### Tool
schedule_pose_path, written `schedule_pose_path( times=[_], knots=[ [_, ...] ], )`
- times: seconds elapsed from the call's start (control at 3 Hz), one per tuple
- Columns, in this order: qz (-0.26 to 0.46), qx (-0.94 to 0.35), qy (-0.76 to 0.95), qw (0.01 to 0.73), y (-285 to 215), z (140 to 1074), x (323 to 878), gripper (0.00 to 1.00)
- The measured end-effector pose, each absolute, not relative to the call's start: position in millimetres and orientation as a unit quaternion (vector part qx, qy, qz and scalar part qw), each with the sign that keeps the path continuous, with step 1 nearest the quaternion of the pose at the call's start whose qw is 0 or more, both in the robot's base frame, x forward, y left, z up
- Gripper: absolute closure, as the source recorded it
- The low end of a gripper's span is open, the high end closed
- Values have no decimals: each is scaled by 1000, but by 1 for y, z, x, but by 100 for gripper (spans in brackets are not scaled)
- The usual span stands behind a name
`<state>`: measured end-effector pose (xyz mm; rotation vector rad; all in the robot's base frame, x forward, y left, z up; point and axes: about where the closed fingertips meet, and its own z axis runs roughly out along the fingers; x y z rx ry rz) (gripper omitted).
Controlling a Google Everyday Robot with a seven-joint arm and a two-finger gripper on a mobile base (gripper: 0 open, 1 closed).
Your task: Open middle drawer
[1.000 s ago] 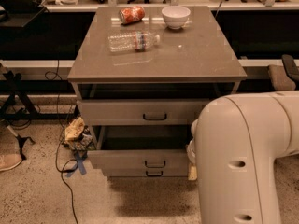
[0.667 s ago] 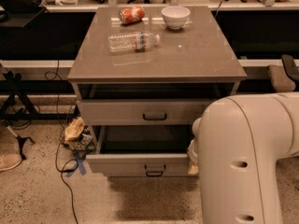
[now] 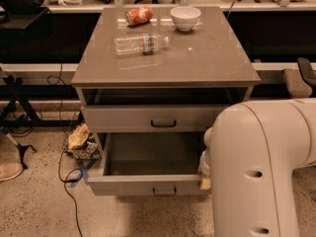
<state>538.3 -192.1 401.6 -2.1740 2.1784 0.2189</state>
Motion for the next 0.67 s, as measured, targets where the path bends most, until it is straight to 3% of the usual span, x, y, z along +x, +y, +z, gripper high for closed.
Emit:
schedule_pose_path(
  times=[0.33, 0.67],
  knots=[
    [71, -704, 706, 28, -192, 401, 538, 98],
    [72, -705, 705, 27, -192, 400, 537, 75]
  ],
)
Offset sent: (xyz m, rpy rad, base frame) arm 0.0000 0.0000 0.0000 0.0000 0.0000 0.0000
